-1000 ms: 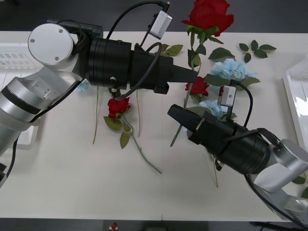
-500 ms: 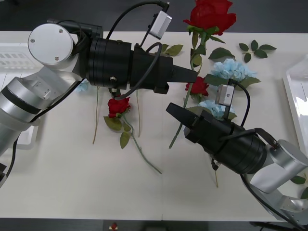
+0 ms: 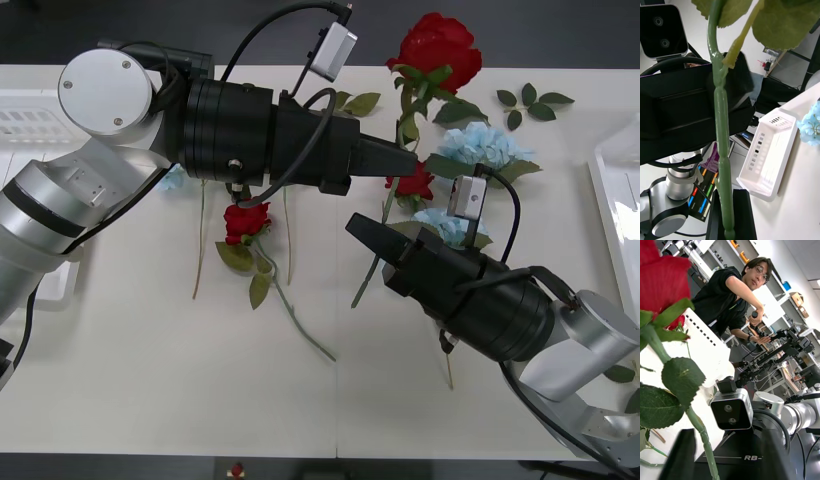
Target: Put the red flowers into the right box and the blue flowers into the left box
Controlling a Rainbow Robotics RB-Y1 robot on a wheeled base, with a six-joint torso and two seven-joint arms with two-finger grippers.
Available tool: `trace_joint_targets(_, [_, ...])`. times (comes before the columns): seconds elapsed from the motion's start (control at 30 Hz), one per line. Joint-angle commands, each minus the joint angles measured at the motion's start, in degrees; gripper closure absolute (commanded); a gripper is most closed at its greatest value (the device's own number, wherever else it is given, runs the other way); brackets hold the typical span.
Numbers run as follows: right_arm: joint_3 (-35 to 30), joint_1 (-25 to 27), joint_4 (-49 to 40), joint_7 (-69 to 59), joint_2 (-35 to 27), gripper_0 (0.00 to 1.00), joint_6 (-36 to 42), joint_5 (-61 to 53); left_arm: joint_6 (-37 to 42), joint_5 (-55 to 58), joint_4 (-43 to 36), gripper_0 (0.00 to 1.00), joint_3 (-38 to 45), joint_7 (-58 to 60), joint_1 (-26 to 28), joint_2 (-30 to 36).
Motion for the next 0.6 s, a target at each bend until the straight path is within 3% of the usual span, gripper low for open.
trace_joint_targets(0.03, [-0.1, 0.0, -1.6, -0.4, 0.0, 1.0, -0.1, -0.1, -0.3, 0.3, -1.0, 0.0, 1.3, -2.5, -1.5, 0.3])
trace_joint_targets(0.37, [-1.5, 0.0, -1.6, -0.4, -2.6, 1.0, -0.1, 0.0, -0.3, 0.3, -1.0, 0.0, 1.3, -2.5, -1.5, 0.3])
trace_joint_targets(0.4, [-1.7, -0.1, -1.6, -0.4, -3.0, 1.0, -0.2, -0.1, -0.7, 0.2, 0.1, 0.0, 1.3, -2.5, 0.3, 0.2])
trace_joint_targets(0.6, [-2.6, -0.6, -1.6, -0.4, -12.0, 1.0, -2.5, -0.1, -1.9, 0.4, 0.4, 0.0, 3.5, -2.4, 1.0, 1.6])
